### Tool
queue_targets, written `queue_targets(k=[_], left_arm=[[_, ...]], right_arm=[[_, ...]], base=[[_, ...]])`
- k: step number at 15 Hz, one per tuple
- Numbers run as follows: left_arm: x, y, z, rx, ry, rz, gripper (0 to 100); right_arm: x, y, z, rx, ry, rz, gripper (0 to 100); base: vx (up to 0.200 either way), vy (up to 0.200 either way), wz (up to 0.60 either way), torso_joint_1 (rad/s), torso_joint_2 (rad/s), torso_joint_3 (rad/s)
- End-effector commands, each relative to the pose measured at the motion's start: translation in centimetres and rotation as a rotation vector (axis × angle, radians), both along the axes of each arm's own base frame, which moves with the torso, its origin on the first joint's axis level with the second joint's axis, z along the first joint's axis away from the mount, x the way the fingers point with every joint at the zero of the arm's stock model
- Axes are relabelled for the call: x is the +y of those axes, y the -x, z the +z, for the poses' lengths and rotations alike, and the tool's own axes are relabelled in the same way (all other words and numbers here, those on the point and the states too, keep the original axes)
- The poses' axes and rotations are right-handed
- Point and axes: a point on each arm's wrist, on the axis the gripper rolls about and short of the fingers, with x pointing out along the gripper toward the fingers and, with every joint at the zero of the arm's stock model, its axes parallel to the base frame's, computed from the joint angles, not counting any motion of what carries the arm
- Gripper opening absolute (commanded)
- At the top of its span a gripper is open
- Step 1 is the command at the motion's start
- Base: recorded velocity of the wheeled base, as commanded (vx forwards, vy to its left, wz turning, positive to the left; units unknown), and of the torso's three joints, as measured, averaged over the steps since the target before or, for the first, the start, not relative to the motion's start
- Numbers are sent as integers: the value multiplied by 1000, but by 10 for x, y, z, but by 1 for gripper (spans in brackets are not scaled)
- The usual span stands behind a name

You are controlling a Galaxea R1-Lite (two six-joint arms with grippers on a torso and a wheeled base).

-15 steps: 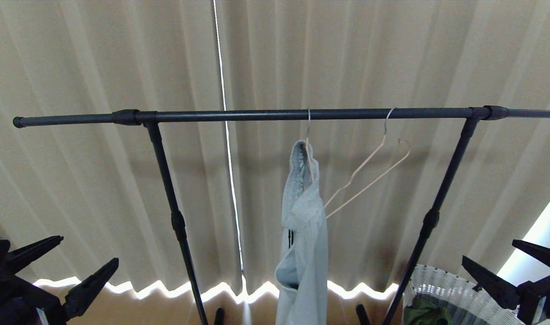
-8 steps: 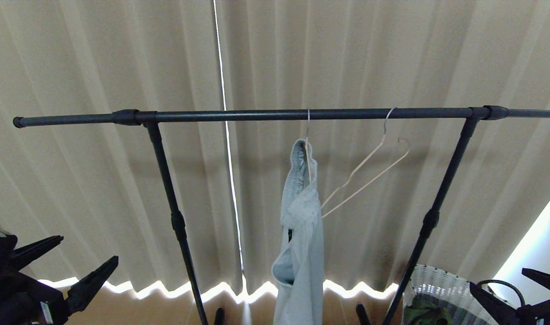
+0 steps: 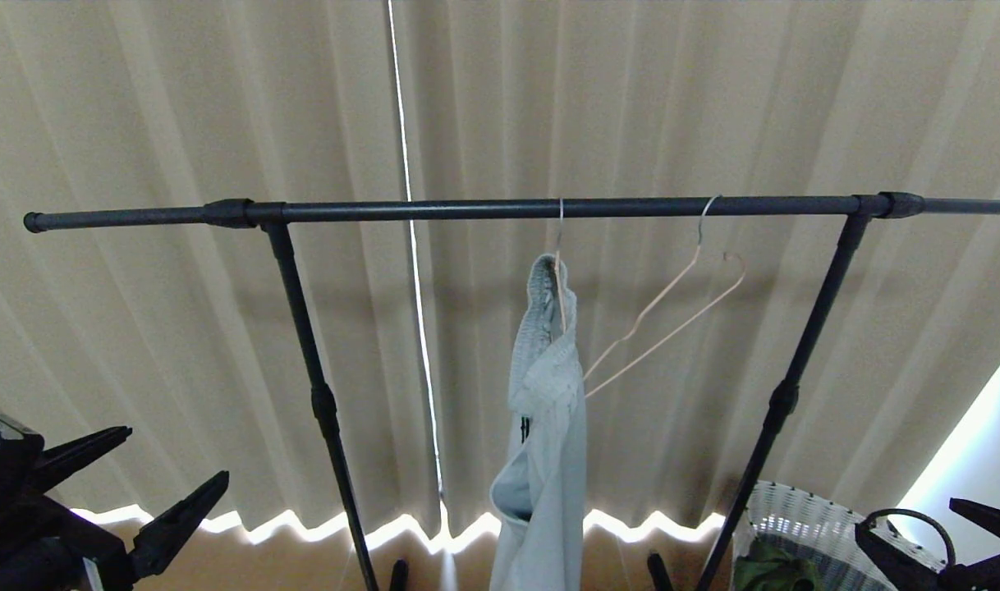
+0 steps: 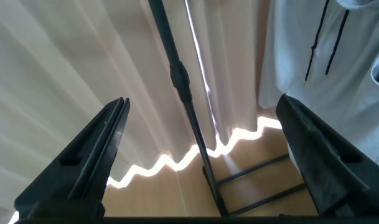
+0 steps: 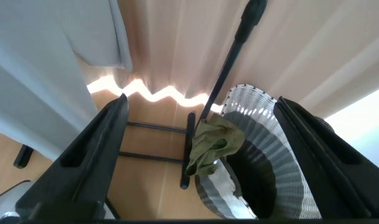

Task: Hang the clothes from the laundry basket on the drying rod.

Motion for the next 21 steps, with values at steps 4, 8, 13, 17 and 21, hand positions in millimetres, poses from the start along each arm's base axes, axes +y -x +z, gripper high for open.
queue_targets(k=[4,8,13,17,21], left_arm=[[-4,2,0,-5,-1,-33,100],[-4,3,0,-6,1,-33,100],[-3,8,5,-37,19,-25,100],[-3,8,15,81,66,-5,100],[-3,19,22,165,79,-5,100]], right_arm=[[0,0,-1,3,-1,0,100],[0,1,0,-1,-1,0,100],[-3,3,-2,-3,6,-19,100],[-3,4,-4,9,12,-21,100],[-3,5,-5,9,18,-19,100]], base=[[-200,0,0,11,1,4],[-100,0,0,-4,0,4],[0,0,0,0,0,0],[0,0,0,0,0,0],[0,0,0,0,0,0]])
